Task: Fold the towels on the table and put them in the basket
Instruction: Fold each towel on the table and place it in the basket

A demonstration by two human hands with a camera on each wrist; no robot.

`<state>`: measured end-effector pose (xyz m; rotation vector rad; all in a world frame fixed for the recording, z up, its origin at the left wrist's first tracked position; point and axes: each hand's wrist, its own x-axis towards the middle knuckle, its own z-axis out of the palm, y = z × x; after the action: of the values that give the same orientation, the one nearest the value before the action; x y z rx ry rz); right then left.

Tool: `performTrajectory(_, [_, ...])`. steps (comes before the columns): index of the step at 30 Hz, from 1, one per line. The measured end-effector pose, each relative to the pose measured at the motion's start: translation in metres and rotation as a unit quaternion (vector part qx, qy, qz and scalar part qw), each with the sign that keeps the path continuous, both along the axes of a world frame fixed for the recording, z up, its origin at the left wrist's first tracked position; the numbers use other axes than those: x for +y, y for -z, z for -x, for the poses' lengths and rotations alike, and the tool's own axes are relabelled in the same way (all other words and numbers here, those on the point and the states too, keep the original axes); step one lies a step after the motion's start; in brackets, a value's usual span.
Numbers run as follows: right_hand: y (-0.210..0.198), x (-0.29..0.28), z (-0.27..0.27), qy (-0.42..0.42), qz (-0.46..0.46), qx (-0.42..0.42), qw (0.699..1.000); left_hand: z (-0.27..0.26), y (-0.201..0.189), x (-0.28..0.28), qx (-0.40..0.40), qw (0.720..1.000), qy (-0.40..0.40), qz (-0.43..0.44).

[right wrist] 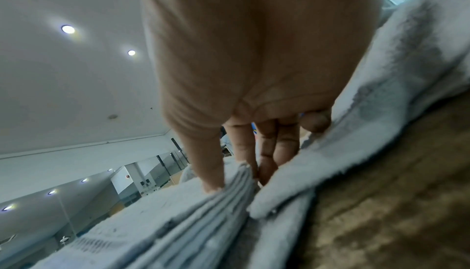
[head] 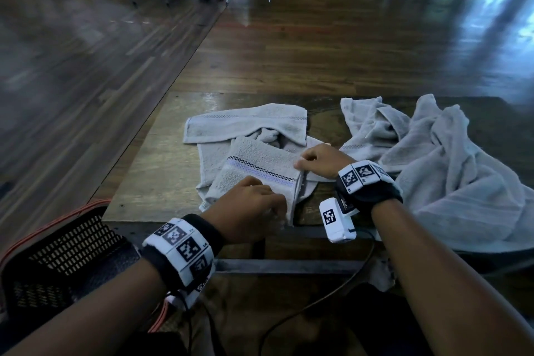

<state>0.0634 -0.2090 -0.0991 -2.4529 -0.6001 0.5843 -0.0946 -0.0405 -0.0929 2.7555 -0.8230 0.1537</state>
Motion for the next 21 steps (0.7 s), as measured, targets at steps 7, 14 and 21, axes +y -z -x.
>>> performTrajectory(7, [-0.023, 0.003, 0.011, 0.018, -0.077, 0.020, 0.997, -0.023, -0.019, 0.024, -0.052, 0.984, -0.165, 0.047])
performTrajectory(14, [-0.071, -0.005, 0.059, -0.015, -0.220, -0.150, 0.964, -0.034, -0.050, 0.028, -0.043, 0.966, -0.236, 0.099])
performTrajectory(21, [-0.081, -0.026, 0.092, -0.033, -0.329, -0.159, 0.930, -0.017, -0.094, 0.021, 0.005, 0.980, -0.155, 0.125])
